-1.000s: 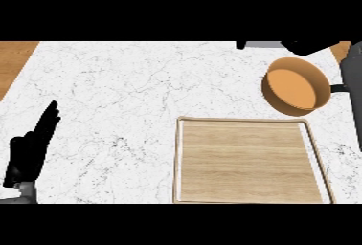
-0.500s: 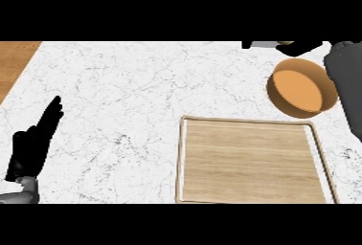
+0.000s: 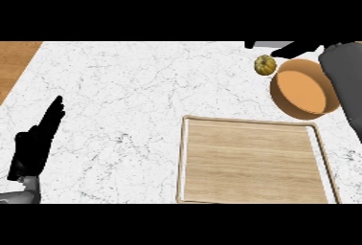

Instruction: Pick the squash from the tray and place it in the pot

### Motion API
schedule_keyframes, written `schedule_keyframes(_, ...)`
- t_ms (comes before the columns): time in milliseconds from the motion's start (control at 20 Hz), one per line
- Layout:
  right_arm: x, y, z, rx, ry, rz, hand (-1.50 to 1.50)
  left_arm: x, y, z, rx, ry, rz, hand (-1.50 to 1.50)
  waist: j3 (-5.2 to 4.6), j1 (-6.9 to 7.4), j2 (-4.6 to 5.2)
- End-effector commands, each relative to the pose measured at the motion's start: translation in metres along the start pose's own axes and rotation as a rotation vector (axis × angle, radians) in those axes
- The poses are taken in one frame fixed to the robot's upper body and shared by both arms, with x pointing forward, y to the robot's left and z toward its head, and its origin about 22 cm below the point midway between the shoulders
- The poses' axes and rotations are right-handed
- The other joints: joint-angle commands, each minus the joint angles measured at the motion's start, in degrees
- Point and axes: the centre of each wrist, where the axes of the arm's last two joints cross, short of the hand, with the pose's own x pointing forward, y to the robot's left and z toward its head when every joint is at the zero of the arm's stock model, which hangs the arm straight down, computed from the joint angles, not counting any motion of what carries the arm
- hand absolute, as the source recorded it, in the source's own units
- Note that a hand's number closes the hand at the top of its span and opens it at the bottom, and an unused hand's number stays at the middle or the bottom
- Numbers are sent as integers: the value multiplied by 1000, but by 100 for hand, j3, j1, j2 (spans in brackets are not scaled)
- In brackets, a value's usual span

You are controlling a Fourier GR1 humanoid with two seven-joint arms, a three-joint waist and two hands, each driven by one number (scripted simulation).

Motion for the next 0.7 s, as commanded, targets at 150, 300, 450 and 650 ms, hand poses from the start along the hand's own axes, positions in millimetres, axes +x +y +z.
schedule_keyframes(150, -4, -16, -1, -217, -121, -323, -150, -8, 7, 5, 16, 13, 9, 0, 10, -51, -22)
schedule_keyframes(300, -18, -3, 7, -261, -110, -463, -150, -13, 8, 5, 17, 25, 10, 0, 2, -147, -53)
schedule_keyframes(450, -2, -46, -7, -221, -100, -545, -150, 0, 13, -7, 6, 11, 4, 0, -3, -127, -45)
schedule_keyframes(650, -37, -71, 11, -143, -72, -583, -150, -2, -2, -2, 43, 32, 18, 0, -7, -271, -103)
